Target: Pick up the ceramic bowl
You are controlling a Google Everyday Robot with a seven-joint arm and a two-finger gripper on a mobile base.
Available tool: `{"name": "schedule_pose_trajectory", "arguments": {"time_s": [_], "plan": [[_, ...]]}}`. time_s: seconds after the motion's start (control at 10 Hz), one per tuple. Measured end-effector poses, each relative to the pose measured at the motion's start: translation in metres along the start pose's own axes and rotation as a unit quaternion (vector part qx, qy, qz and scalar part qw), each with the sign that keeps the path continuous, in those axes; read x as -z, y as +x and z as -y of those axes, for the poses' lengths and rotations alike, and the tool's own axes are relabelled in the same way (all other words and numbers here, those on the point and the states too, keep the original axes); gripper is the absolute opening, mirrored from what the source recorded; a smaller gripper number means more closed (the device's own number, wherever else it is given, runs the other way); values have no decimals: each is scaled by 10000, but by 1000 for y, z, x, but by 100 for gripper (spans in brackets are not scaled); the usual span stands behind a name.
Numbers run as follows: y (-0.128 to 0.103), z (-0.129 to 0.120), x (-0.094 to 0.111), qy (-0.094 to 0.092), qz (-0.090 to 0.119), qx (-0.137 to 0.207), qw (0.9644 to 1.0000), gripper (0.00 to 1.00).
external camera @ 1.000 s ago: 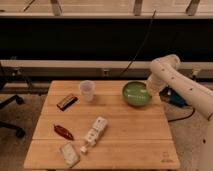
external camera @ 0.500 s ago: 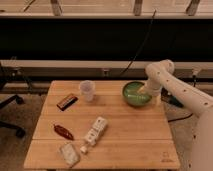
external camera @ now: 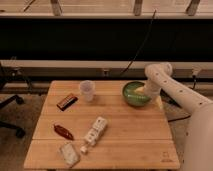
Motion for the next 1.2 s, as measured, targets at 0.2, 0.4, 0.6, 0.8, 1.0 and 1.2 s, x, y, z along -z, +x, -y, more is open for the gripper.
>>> {"name": "schedule_pose_trajectory", "arguments": {"time_s": [0.2, 0.4, 0.6, 0.8, 1.0, 1.2], "plan": [[0, 3, -7, -48, 60, -17, 10000, 68], [1, 3, -8, -58, 85, -41, 9999, 48], [0, 2, -3, -33, 99, -58, 9999, 28], [0, 2, 2, 73, 80, -72, 9999, 7], [-1, 1, 4, 120, 89, -84, 9999, 0], [-3, -1, 6, 197, 127, -102, 9997, 0]]}}
